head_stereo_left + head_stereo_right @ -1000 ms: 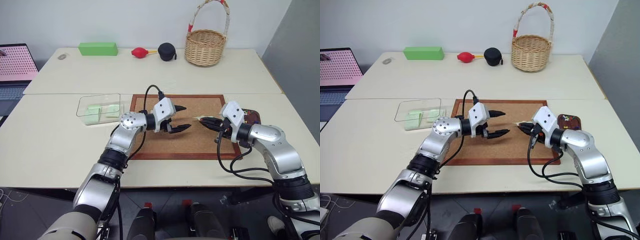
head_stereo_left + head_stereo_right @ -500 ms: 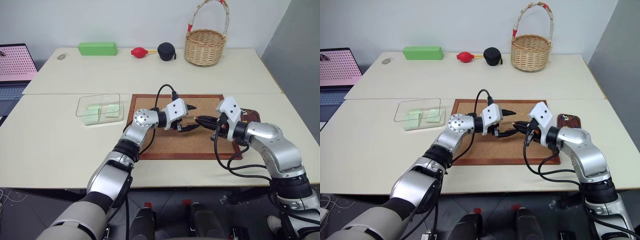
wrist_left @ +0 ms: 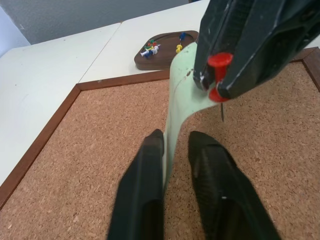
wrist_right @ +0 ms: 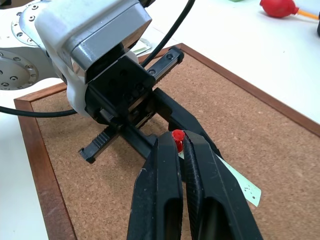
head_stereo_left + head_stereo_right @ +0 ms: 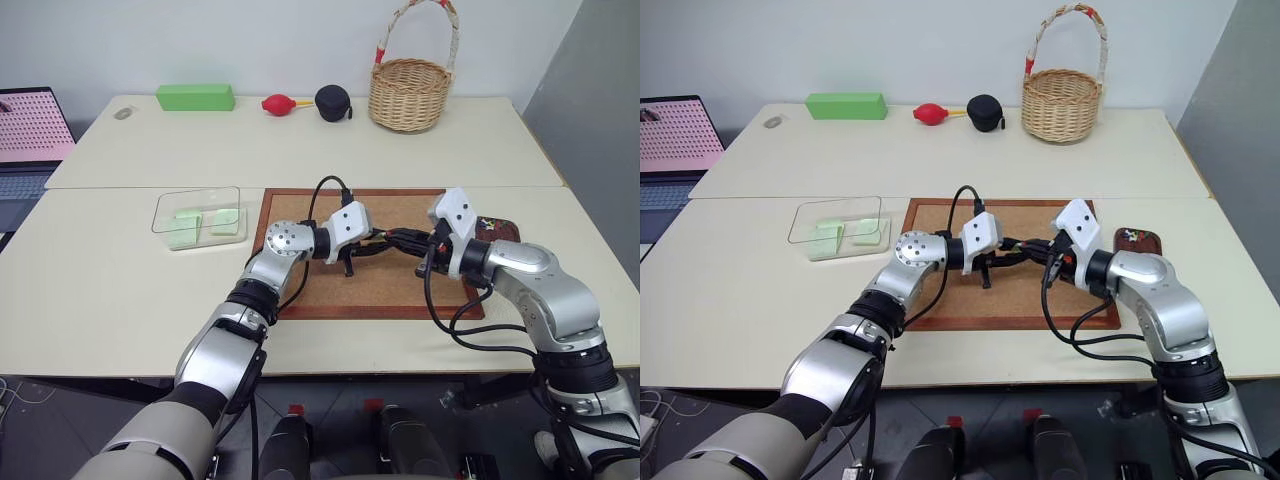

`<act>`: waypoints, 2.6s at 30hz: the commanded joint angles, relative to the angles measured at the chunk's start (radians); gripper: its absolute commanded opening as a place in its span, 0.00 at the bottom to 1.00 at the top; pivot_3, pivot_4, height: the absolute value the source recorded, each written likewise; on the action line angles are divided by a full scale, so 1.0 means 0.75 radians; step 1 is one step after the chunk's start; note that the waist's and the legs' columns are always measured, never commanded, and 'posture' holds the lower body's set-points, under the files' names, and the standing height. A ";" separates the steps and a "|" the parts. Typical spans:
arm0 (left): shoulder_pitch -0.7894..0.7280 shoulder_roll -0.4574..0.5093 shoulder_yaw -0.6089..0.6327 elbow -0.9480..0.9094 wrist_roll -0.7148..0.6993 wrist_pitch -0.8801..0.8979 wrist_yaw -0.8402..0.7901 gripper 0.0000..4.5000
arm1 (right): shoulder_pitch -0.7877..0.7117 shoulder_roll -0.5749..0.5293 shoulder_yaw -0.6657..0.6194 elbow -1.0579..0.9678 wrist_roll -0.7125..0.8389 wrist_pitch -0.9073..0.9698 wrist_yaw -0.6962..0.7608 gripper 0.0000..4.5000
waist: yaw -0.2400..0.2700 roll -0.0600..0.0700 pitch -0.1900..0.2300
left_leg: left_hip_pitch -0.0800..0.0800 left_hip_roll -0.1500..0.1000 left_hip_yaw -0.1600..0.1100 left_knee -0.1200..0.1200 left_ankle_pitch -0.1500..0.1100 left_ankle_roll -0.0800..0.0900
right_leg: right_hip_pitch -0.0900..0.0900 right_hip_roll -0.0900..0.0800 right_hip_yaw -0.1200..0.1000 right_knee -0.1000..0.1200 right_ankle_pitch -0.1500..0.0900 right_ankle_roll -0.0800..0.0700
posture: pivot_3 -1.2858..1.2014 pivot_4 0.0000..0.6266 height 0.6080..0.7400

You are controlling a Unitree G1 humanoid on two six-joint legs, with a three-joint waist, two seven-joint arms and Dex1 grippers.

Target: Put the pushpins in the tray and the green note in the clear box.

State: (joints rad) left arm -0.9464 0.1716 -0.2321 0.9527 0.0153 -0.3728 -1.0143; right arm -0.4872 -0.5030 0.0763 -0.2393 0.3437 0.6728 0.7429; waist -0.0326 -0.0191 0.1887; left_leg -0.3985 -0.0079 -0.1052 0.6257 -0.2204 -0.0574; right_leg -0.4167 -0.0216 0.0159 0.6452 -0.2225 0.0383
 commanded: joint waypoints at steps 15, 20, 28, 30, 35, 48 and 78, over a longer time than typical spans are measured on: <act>-0.005 -0.012 0.038 -0.003 -0.020 0.002 -0.017 0.01 | -0.049 0.003 -0.093 -0.093 0.116 0.086 -0.054 0.00 | 0.000 0.000 0.000 | 0.000 0.000 0.000 0.000 0.000 0.000 | 0.000 0.000 0.000 0.001 0.000 0.000 | 0.52 0.24 1.00; 0.023 -0.005 0.043 -0.020 -0.026 0.014 -0.015 0.01 | -0.053 -0.022 -0.158 -0.102 0.165 0.128 -0.066 0.00 | 0.000 0.000 0.000 | 0.000 0.000 0.000 0.001 0.000 0.000 | 0.000 0.000 0.000 0.001 0.000 0.000 | 0.52 0.24 1.00; 0.044 -0.006 0.062 -0.032 -0.025 0.020 0.003 0.01 | -0.044 -0.071 -0.239 -0.103 0.213 0.183 -0.092 0.00 | 0.000 0.000 0.000 | 0.000 0.000 0.000 0.001 0.000 0.000 | 0.000 0.000 0.000 0.002 0.000 0.000 | 0.52 0.24 1.00; 0.050 -0.003 0.066 -0.037 -0.023 0.021 0.009 0.01 | -0.037 -0.093 -0.261 -0.091 0.212 0.182 -0.100 0.00 | 0.000 0.000 0.000 | 0.000 0.000 0.000 0.001 0.000 0.000 | 0.000 0.000 0.000 0.002 0.000 0.000 | 0.52 0.24 1.00; 0.088 0.029 0.088 -0.092 -0.026 0.048 0.035 0.01 | 0.014 -0.198 -0.324 0.065 0.100 0.081 -0.140 0.00 | 0.002 0.000 0.000 | 0.000 0.000 0.000 0.001 0.000 0.000 | 0.000 0.000 0.000 0.001 0.000 0.000 | 0.52 0.24 1.00; 0.195 0.093 0.083 -0.312 -0.027 0.148 0.059 0.01 | -0.015 -0.287 -0.202 0.626 -0.316 -0.317 -0.289 0.00 | -0.001 0.000 0.000 | 0.002 0.000 0.002 0.002 0.000 0.000 | 0.001 0.000 0.002 0.003 0.000 0.000 | 0.52 0.24 1.00; 0.202 0.283 0.172 -0.662 -0.075 0.496 0.093 0.00 | -0.042 -0.178 -0.178 0.312 -0.075 -0.512 0.106 0.80 | -0.021 0.000 0.000 | 0.003 0.001 0.002 0.002 0.000 0.000 | 0.001 0.001 0.002 0.004 0.001 0.000 | 0.52 0.24 1.00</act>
State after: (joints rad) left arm -0.7898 0.3518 -0.1414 0.5646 -0.0237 -0.0638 -0.9644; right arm -0.5109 -0.6475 -0.0642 0.0918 0.2245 0.2903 0.7641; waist -0.0481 -0.0189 0.1886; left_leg -0.3963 -0.0071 -0.1040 0.6274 -0.2203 -0.0573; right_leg -0.4156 -0.0208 0.0175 0.6486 -0.2219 0.0383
